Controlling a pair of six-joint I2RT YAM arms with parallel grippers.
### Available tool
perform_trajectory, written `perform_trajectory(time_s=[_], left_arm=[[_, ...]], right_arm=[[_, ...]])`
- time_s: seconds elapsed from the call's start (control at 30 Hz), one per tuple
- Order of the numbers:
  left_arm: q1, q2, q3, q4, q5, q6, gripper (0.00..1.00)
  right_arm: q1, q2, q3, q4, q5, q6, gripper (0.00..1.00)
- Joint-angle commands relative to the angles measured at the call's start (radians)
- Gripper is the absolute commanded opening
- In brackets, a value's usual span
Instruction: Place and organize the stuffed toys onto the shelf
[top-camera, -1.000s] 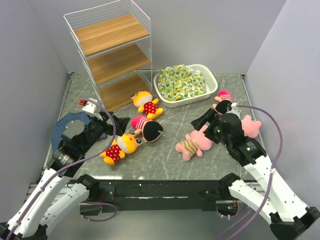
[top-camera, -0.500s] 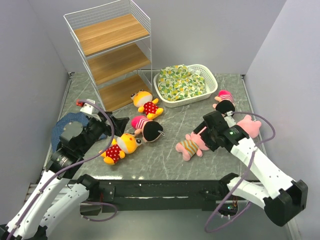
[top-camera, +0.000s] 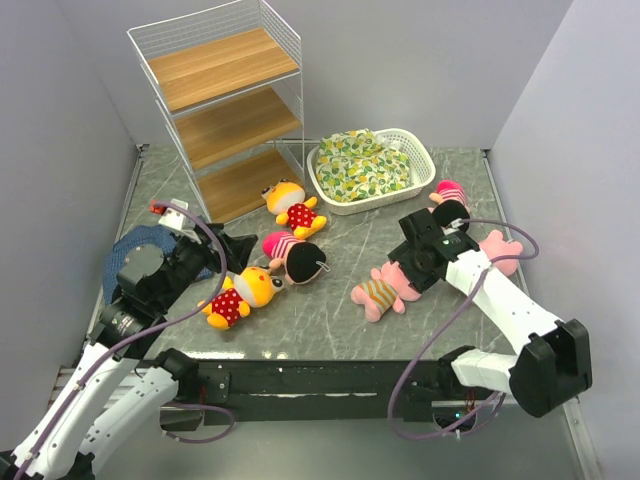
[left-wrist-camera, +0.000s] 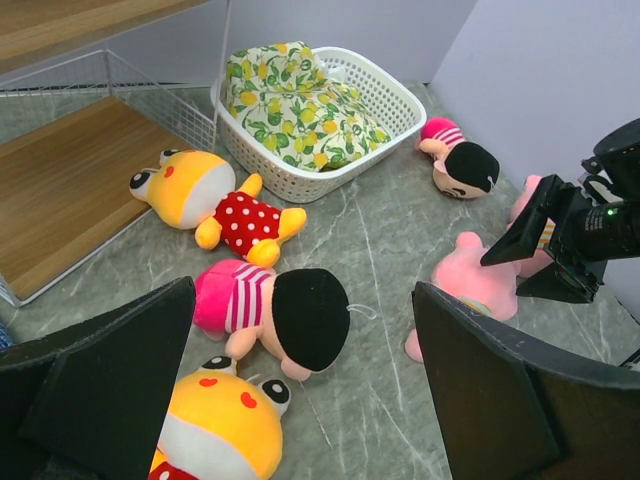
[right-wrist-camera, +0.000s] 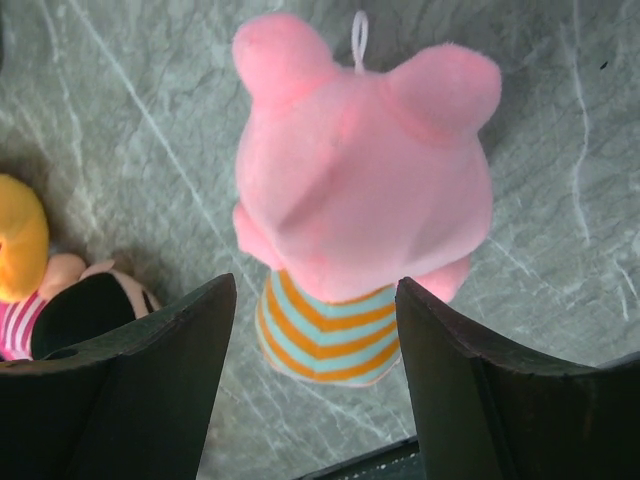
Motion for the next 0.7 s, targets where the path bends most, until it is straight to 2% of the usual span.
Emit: perform_trajectory(time_s=[0.0, 0.2, 0.33, 0.4, 0.43, 0.6, 0.63, 0.67], left_arm=[[0.002, 0.002, 0.02, 0.015, 0.018, -0.005, 0.97], [0.002, -0.007, 0.018, 0.015, -0.005, -0.004, 0.97], [0.002, -0.001, 0.018, 0.016, 0.017, -0.007, 0.96], [0.002, 0.0, 0.02, 0.018, 0.032, -0.004, 0.96], [0.004, 0.002, 0.02, 0.018, 0.04, -0.002, 0.96], [0.002, -0.004, 0.033, 0.006, -0.011, -0.023, 0.96], [0.002, -0.004, 0.041, -0.006, -0.02, -0.037, 0.96], [0.002, -0.004, 0.061, -0.023, -0.026, -0.066, 0.96]], right_arm=[[-0.023, 0.04, 0.021, 0.028, 0.06, 0.013, 0.72], [-0.042, 0.107, -0.05, 0.102, 0.057, -0.007, 0.71], [-0.045, 0.127, -0.091, 0.142, 0.057, -0.033, 0.66], [-0.045, 0.118, -0.11, 0.157, 0.053, -0.048, 0.56], [-0.045, 0.109, -0.114, 0.163, 0.051, -0.051, 0.43], [-0.051, 0.009, -0.099, 0.198, -0.007, -0.109, 0.14], [-0.051, -0.011, -0.093, 0.2, -0.033, -0.117, 0.02], [-0.052, -0.05, -0.079, 0.203, -0.048, -0.123, 0.0]])
